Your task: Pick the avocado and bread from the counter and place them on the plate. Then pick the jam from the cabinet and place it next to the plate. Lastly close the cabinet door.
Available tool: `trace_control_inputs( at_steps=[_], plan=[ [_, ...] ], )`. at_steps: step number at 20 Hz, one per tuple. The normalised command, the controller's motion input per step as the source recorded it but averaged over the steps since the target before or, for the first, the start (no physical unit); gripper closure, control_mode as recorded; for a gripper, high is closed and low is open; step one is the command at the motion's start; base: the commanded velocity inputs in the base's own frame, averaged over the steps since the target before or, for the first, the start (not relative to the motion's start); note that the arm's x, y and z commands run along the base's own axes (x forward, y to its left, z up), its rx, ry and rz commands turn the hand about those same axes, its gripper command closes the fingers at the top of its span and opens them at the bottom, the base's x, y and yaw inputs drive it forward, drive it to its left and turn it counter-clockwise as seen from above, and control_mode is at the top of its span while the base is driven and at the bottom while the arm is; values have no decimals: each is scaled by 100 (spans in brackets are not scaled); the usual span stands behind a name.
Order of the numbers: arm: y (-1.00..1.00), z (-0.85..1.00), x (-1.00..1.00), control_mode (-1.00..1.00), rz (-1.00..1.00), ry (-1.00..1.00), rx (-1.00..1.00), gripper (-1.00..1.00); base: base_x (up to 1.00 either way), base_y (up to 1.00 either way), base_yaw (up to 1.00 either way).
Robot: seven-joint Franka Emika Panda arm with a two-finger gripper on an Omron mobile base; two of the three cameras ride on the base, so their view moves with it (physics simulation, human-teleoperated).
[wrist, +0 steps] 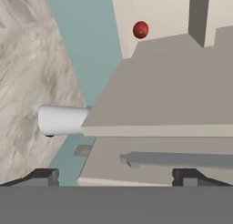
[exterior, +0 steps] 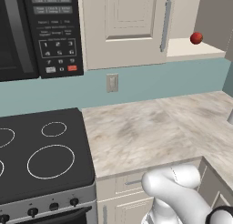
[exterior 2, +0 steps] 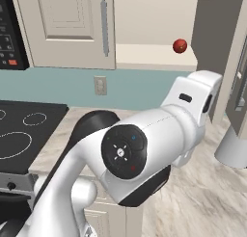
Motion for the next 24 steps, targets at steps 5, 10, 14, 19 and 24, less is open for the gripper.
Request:
trace_control_inputs(
  at_steps=[5,10,14,19,24],
  plan=[
    [-9,-3,15,-100,0,0,0,-100,0,0,0],
    [-13,-3,14,-100,0,0,0,-100,0,0,0],
    [-6,-3,16,-100,0,0,0,-100,0,0,0],
    [-8,-6,22,-100,0,0,0,-100,0,0,0],
    [-20,-8,18,-100,0,0,0,-100,0,0,0]
  ],
)
